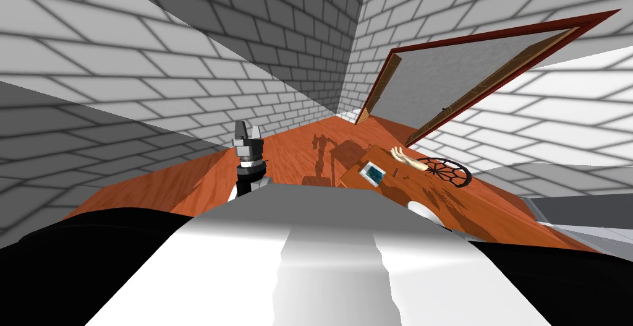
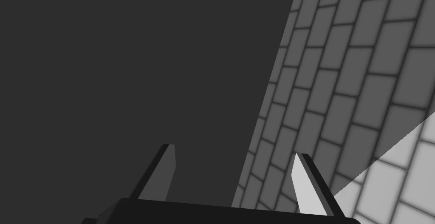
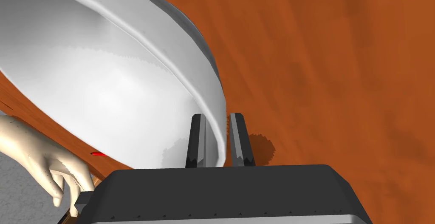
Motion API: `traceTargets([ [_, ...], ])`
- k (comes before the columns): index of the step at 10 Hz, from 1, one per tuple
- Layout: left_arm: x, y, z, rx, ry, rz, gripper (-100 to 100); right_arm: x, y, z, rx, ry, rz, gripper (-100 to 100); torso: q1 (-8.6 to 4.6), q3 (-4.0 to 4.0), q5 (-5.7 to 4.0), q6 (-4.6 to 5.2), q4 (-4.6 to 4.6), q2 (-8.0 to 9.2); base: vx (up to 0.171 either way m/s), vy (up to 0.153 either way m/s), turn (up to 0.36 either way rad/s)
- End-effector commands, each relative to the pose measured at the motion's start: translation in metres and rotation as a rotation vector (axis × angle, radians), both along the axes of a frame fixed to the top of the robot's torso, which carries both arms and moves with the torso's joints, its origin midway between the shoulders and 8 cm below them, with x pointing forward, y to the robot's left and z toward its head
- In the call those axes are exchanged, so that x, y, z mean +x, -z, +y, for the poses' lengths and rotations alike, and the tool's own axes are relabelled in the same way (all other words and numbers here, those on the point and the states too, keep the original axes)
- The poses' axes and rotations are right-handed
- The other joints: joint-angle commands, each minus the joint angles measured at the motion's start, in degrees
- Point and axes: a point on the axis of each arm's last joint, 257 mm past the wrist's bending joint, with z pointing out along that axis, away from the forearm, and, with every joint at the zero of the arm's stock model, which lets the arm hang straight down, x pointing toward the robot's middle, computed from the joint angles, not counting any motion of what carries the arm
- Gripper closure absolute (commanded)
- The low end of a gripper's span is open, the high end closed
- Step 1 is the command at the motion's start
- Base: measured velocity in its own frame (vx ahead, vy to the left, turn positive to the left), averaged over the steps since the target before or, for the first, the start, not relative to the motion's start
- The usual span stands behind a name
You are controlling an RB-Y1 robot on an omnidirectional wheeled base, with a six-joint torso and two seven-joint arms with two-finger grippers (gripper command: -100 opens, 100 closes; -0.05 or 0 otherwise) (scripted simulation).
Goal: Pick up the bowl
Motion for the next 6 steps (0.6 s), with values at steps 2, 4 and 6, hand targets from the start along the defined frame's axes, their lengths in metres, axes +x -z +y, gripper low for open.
traceTargets([
  [2, 0.0, 0.0, 0.0, 0.0, 0.0, 0.0, 0, 0.001, -0.012, -0.008, 0.0, -0.012, 0.001, 100, 0.01, 0.0, 0.01, 0.0, 0.0, 0.0, 0.008, 0.037, -0.04],
  [4, 0.0, 0.0, 0.0, 0.0, 0.0, 0.0, 0, 0.001, -0.016, -0.011, 0.0, -0.016, 0.001, 100, 0.47, 0.0, 0.15, 0.05, -0.01, 0.01, 0.003, 0.088, -0.056],
  [6, 0.0, 0.0, 0.0, 0.0, 0.0, 0.0, 0, 0.0, -0.015, -0.011, 0.002, -0.015, 0.001, 0, 0.25, 0.0, 0.13, -0.01, 0.0, 0.0, 0.001, 0.015, -0.002],
])
